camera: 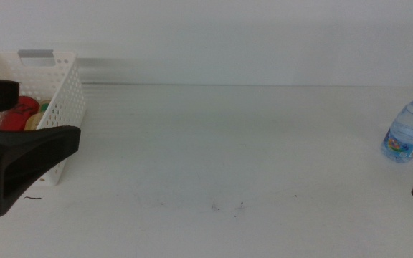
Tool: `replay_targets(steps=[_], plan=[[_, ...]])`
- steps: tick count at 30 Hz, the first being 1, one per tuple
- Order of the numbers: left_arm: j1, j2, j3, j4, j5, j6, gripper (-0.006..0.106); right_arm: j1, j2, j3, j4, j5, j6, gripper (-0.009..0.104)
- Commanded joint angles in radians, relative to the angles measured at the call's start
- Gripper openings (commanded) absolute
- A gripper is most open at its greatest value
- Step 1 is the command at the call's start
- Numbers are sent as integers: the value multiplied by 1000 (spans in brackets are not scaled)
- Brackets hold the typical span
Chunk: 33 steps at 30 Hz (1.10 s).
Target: Use arms to grab the bottles and put them into the dustbin to the left of the table.
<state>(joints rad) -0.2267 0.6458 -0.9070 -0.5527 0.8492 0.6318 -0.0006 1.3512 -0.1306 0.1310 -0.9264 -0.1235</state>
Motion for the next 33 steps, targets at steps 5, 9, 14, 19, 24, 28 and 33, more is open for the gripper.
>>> replay_targets(steps=[5,9,14,19,24,28,33], plan=[[-4,-4,-1,-3,-8,-4,94,-10,102,-99,20,-16,-40,93],[-4,-4,-1,-3,-8,-4,94,-10,193,-163,82,-16,-59,93],[-4,-4,-1,-3,-8,-2,94,-10,300,-252,123,-16,-61,93],[-4,-4,-1,-3,-8,-2,94,-10,403,-345,130,-16,-61,93],[-4,-4,-1,-3,-8,-4,94,-10,500,-436,130,-16,-68,93],[-4,-4,-1,-3,-8,-4,94,-10,596,-515,132,-16,-84,93],[-4,-4,-1,-3,-8,-4,94,-10,677,-576,149,-16,-105,93]])
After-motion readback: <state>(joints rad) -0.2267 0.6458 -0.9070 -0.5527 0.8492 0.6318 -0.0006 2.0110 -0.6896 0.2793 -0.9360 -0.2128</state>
